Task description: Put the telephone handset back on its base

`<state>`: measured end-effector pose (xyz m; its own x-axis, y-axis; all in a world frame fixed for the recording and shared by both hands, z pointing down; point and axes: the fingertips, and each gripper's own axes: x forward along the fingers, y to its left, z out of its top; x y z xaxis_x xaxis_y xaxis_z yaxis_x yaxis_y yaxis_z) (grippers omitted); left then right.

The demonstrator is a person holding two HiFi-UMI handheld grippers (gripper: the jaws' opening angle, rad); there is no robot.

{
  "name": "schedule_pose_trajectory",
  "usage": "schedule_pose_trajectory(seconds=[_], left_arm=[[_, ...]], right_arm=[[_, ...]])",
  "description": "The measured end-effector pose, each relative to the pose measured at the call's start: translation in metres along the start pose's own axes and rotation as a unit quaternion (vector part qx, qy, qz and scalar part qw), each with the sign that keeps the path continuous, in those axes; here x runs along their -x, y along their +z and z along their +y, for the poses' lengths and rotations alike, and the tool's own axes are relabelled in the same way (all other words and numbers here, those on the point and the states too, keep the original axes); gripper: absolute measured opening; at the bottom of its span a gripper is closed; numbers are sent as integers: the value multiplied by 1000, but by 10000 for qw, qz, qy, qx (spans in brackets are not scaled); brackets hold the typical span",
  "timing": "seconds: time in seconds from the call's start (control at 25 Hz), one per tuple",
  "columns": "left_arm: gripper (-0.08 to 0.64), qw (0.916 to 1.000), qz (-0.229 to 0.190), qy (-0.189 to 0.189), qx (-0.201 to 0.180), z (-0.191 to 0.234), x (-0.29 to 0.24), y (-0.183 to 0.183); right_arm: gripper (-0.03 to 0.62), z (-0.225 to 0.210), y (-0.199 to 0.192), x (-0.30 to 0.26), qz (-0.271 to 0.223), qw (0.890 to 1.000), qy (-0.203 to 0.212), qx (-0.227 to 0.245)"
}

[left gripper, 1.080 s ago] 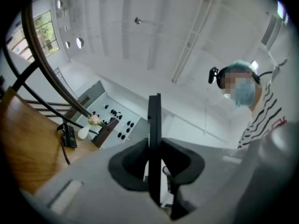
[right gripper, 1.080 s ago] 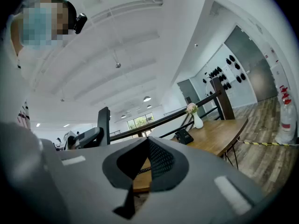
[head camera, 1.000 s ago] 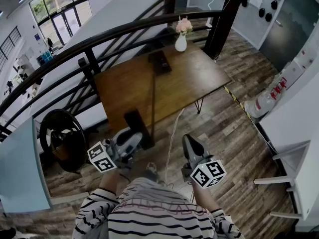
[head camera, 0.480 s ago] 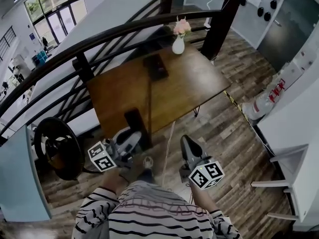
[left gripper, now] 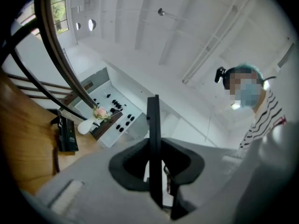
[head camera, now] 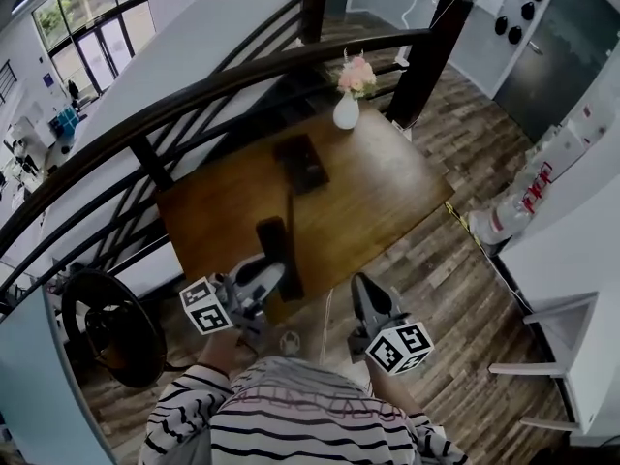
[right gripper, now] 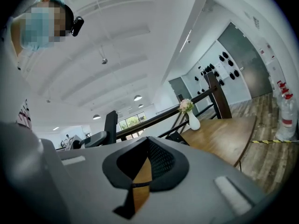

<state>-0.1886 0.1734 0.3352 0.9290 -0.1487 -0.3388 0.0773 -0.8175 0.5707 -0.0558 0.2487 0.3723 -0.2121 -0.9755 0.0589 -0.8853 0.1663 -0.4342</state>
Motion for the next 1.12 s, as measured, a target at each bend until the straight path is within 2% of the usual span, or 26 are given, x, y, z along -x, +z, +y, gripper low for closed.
schedule_pose_trajectory(seconds=[0.28, 0.52, 0.84, 1.12], left_arm=[[74, 9997, 28, -3, 241, 56, -10, 18], [74, 9993, 82, 146, 320, 88, -34, 14], [74, 9983, -41, 552, 194, 114, -71, 13], [74, 9940, -316, 1048, -10, 130, -112, 4]], right_arm=[[0, -22, -1, -48, 65, 9998, -183, -37], [0, -53, 9, -76, 145, 9998, -105, -56], [0, -99, 27, -105, 456, 9984, 305, -117], [0, -149, 48, -117, 843, 9926, 869, 6]])
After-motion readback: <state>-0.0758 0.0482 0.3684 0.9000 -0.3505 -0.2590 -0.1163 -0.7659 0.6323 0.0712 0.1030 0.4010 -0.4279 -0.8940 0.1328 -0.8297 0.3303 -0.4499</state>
